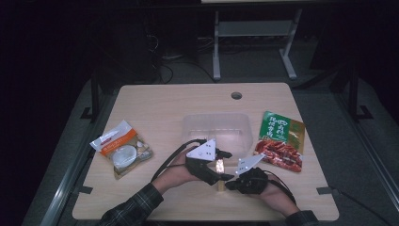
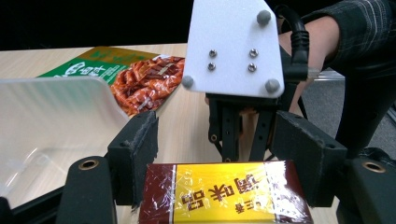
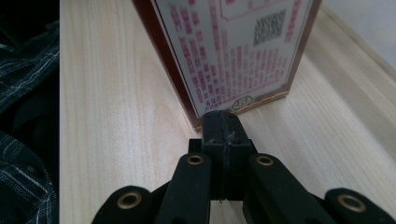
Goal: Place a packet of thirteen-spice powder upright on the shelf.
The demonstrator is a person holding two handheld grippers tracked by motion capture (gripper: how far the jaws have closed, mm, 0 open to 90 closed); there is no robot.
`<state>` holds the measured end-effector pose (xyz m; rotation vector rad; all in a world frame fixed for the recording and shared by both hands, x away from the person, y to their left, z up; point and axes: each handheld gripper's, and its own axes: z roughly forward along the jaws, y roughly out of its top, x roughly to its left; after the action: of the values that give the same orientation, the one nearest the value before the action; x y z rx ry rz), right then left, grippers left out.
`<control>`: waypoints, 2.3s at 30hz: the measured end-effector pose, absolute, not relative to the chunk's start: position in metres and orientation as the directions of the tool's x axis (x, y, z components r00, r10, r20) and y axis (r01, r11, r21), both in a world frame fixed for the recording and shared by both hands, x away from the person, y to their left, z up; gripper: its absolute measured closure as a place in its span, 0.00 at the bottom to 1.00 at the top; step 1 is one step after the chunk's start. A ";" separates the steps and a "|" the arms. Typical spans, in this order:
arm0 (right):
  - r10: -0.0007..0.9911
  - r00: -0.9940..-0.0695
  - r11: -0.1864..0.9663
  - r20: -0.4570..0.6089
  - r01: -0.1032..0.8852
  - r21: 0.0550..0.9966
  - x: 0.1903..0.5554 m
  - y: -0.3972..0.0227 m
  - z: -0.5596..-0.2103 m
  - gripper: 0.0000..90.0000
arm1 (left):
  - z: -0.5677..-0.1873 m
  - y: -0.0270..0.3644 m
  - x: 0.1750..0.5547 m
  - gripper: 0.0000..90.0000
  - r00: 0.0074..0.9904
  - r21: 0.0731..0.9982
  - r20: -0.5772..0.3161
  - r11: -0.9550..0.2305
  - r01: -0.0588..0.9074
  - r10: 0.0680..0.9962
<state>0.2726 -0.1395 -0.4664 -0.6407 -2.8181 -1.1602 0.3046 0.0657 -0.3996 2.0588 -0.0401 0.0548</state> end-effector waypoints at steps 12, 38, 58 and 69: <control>0.371 -0.911 0.628 0.181 0.390 0.674 0.272 -0.144 -0.467 1.00 | -0.395 0.068 0.305 0.25 0.999 0.895 0.037 -0.446 -0.026 0.017; 0.384 -0.910 0.598 0.158 0.375 0.708 0.267 -0.173 -0.442 0.51 | -0.390 0.145 0.280 0.17 0.986 0.829 0.044 -0.557 0.055 0.163; 0.297 -0.950 0.578 0.093 0.257 0.774 0.286 -0.172 -0.382 0.22 | -0.431 0.208 0.267 0.16 0.952 0.750 0.017 -0.634 0.191 0.307; 0.230 -0.972 0.605 0.042 0.177 0.776 0.296 -0.146 -0.360 0.18 | -0.440 0.200 0.269 0.16 0.957 0.738 -0.026 -0.639 0.215 0.290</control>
<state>0.2964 -0.1463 -0.3602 -0.3644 -2.8695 -1.3766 0.2695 0.1998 -0.4397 2.2863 0.3530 0.1196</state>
